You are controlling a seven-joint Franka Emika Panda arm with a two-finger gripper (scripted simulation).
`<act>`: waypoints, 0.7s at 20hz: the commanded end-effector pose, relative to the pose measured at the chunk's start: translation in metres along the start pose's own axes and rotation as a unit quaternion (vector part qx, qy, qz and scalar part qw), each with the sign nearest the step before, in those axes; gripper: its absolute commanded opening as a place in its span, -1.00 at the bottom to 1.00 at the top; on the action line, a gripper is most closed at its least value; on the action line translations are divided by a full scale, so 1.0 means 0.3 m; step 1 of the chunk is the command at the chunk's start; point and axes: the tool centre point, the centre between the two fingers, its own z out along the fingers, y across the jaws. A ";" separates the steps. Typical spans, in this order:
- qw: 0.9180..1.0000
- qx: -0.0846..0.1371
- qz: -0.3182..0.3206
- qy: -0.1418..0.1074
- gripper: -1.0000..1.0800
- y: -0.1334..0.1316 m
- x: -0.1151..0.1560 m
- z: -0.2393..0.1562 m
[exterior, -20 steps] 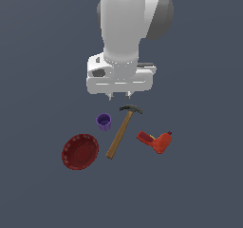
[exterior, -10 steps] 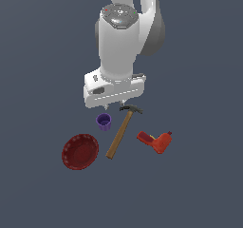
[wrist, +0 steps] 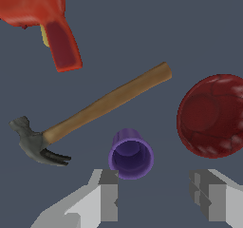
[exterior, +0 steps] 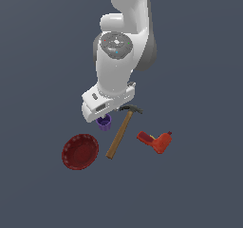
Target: Pick up a designated object from a clutter of objects.
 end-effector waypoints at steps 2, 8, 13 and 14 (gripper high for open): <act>0.999 -0.001 -0.051 -0.010 0.23 0.016 -0.006 0.055; 0.990 0.000 -0.137 -0.028 0.23 0.040 -0.019 0.149; 0.977 0.003 -0.208 -0.041 0.23 0.056 -0.031 0.228; 0.974 0.004 -0.222 -0.043 0.23 0.059 -0.033 0.243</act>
